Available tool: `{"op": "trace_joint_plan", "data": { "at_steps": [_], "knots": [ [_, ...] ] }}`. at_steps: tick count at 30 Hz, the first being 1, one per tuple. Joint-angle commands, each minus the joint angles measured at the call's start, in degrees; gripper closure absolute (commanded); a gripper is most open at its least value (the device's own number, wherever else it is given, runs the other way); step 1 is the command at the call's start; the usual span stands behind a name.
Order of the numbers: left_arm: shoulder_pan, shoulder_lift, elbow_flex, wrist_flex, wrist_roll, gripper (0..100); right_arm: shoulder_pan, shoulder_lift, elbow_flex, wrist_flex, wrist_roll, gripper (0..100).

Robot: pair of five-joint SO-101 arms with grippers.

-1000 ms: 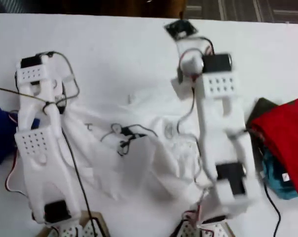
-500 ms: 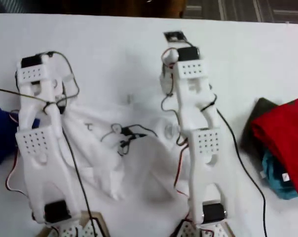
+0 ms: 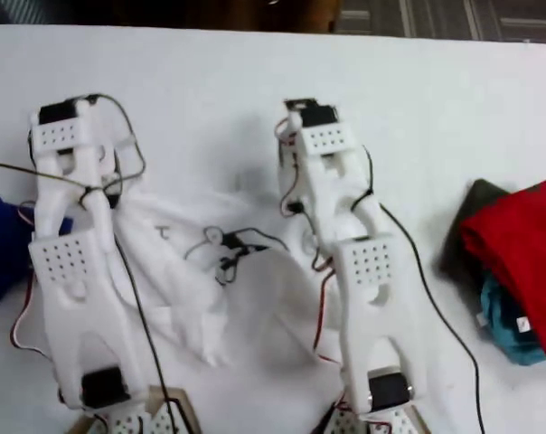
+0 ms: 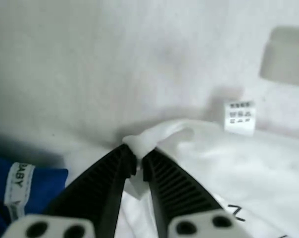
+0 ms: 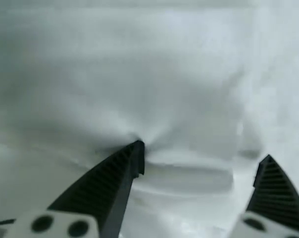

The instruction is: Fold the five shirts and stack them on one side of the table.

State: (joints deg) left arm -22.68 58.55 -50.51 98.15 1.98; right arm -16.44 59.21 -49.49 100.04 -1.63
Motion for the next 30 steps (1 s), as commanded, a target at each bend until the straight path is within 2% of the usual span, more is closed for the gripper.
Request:
{"op": "trace_joint_plan", "data": {
  "at_steps": [1,5,8,18,24,30],
  "knots": [
    [0.53,-0.26,-0.22,-0.44,-0.09,98,-1.1,-0.22,6.59,1.54,-0.35,64.4],
    [0.44,-0.26,-0.22,-0.44,-0.09,98,-4.35,-4.44,17.93,1.54,0.09,64.4],
    [0.44,-0.26,-0.22,-0.44,-0.09,98,-7.08,-10.51,23.56,1.45,3.78,64.4],
    [0.53,-0.26,-0.22,-0.44,-0.09,98,-7.78,-33.54,22.59,1.27,5.63,64.4],
    [0.53,-0.26,-0.22,-0.44,-0.09,98,-4.53,-30.11,9.67,-2.24,5.19,64.4],
    [0.53,-0.26,-0.13,-0.44,-0.09,98,-2.07,-15.34,0.7,-2.15,0.97,64.4]
  ]
}}
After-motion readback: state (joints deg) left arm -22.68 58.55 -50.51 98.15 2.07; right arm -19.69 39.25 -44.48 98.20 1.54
